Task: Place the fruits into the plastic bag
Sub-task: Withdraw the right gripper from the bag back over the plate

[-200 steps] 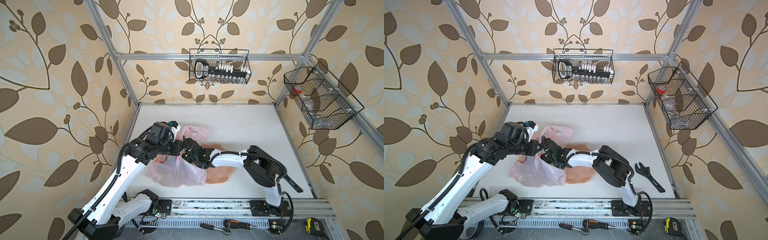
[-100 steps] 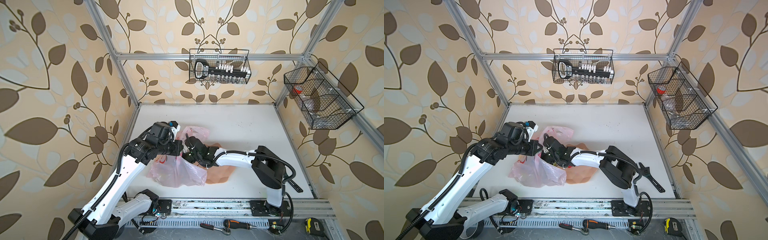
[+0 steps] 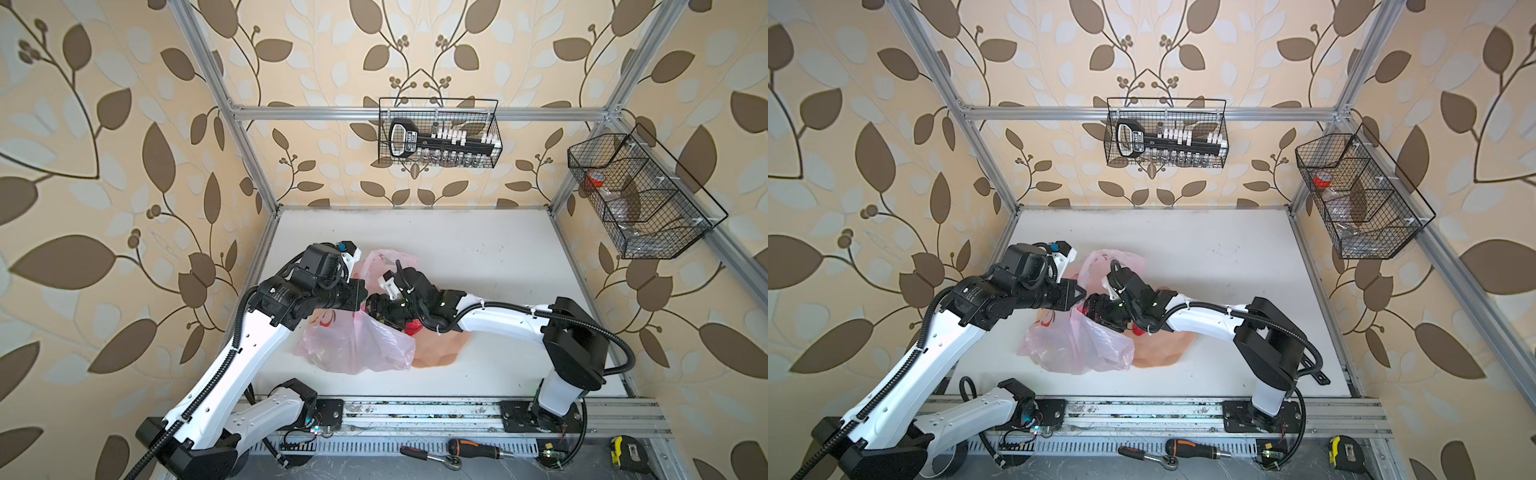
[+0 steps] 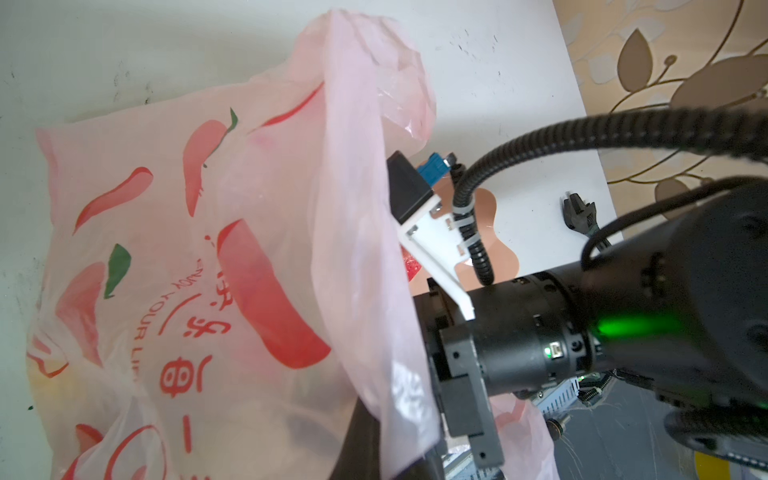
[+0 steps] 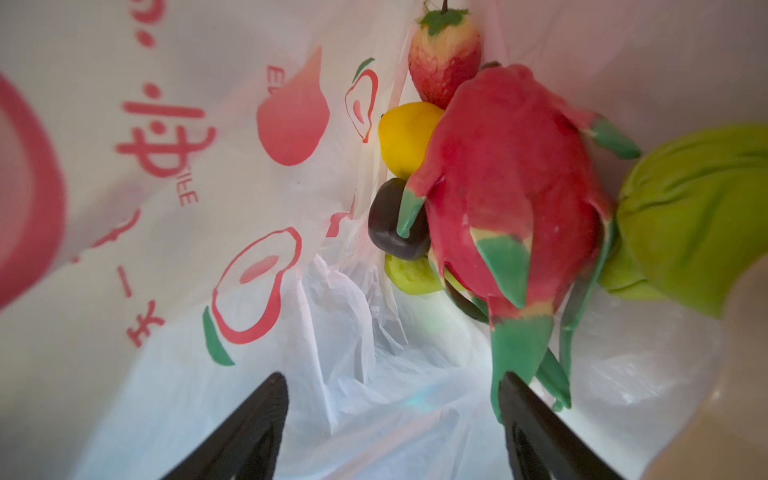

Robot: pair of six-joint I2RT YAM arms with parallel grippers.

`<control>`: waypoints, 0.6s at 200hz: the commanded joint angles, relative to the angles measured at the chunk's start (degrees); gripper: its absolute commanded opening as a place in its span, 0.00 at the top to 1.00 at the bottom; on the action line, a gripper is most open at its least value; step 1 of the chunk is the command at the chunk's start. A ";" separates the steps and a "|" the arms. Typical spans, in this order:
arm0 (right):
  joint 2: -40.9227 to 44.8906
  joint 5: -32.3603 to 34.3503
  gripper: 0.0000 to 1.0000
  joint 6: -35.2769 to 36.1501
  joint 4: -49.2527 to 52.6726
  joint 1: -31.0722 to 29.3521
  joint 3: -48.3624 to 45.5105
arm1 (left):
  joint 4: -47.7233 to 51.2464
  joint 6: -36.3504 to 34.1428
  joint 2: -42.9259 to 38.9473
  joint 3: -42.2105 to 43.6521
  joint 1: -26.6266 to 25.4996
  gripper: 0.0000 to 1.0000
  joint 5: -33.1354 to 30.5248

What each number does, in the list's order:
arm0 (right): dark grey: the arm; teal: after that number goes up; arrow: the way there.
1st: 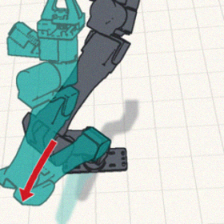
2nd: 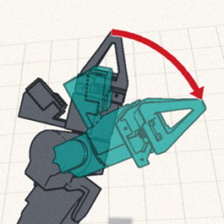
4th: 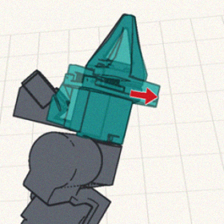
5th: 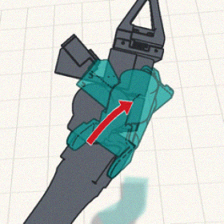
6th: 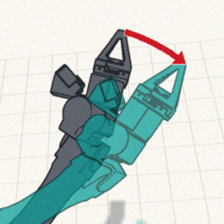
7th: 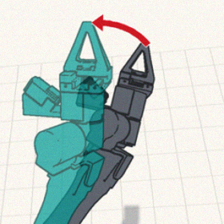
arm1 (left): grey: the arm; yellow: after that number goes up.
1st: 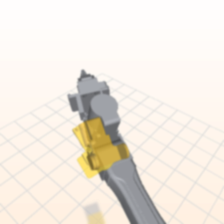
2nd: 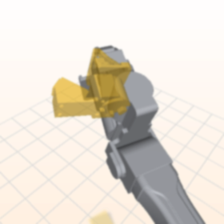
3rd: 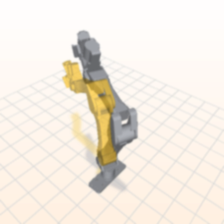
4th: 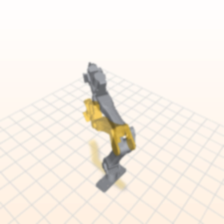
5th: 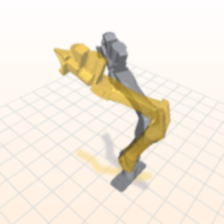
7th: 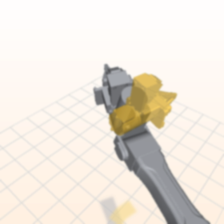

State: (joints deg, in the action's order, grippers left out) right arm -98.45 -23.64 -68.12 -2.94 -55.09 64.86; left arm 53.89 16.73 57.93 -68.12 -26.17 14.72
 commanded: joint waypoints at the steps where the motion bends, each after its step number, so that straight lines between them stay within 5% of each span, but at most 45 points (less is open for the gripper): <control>1: 3.59 1.18 0.20 1.14 2.24 0.20 -1.97 | 0.38 -0.57 -0.36 -0.44 0.25 1.00 -0.13; 73: 14.08 8.44 0.20 5.74 14.78 2.28 -7.40 | 0.34 -0.59 -0.54 -0.27 0.25 1.00 0.01; 120: 19.05 18.77 0.20 10.92 28.93 4.00 -7.52 | 0.25 -0.56 -0.63 -0.01 0.22 1.00 0.03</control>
State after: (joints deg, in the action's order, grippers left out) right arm -81.32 -12.67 -61.10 15.33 -51.64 57.19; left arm 53.91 16.73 57.93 -68.10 -26.17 14.72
